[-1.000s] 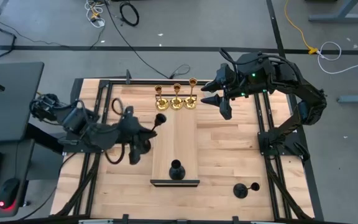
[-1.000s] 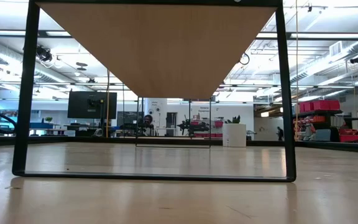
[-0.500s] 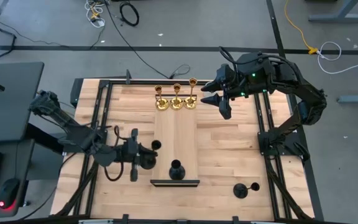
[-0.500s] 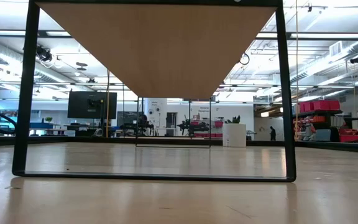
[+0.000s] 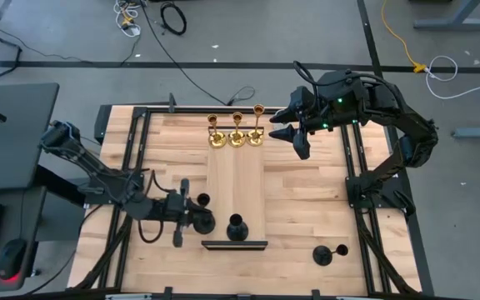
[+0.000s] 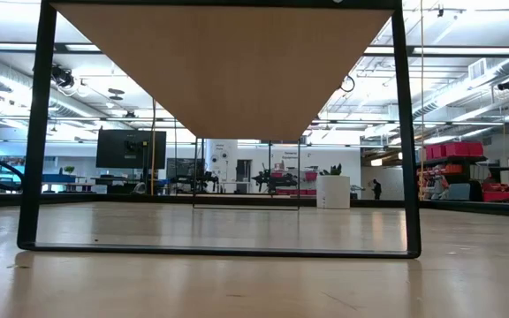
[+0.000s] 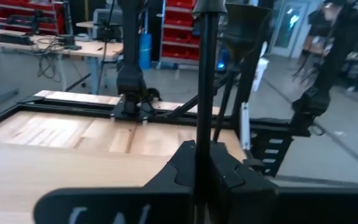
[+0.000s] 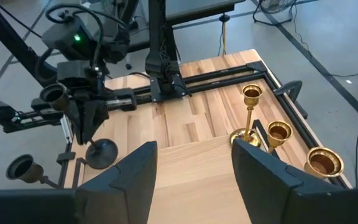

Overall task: Pick & Place candle stick holders
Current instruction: Put the top black candle holder on the shelf aligned with the other black candle holder

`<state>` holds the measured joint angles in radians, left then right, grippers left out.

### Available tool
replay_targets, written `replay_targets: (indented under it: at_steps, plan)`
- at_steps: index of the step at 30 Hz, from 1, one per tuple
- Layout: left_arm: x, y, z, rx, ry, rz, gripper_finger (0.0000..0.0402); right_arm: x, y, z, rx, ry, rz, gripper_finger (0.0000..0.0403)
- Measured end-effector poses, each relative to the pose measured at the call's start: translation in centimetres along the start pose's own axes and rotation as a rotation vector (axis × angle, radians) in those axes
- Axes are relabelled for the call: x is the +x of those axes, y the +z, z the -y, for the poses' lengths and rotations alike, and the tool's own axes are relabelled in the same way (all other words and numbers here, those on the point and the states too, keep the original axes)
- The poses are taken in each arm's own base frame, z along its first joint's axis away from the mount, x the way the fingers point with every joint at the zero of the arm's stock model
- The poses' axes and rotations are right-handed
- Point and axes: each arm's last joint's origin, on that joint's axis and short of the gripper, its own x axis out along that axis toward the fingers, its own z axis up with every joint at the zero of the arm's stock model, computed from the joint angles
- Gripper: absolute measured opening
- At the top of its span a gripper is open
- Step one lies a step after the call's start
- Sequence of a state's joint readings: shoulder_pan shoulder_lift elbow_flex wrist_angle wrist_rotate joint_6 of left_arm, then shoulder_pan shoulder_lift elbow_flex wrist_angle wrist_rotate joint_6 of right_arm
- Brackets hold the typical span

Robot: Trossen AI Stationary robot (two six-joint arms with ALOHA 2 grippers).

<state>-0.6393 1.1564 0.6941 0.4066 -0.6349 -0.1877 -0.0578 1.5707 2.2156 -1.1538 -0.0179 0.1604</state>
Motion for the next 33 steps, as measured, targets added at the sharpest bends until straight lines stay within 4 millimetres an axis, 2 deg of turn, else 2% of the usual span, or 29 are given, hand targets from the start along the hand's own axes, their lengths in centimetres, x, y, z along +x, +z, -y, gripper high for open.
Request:
replay_targets:
  at_steps: [4,10,16,33]
  plan:
    - [-0.2,-0.7,-0.2,-0.003,-0.049,0.052,0.0010,0.0,0.0,0.0,-0.003,0.000,0.000,0.0208]
    - [-0.4,-2.0,-0.5,0.015,-0.075,0.027,0.0010,0.0,0.0,0.0,-0.010,0.000,0.000,0.0208]
    - [-0.4,-2.0,-0.4,0.026,-0.090,0.029,0.0010,0.0,0.0,0.0,-0.019,-0.001,0.000,0.0208]
    - [2.6,-4.3,-0.4,-0.002,-0.115,0.048,0.0010,0.0,-0.2,0.0,-0.049,0.001,-0.016,0.0208]
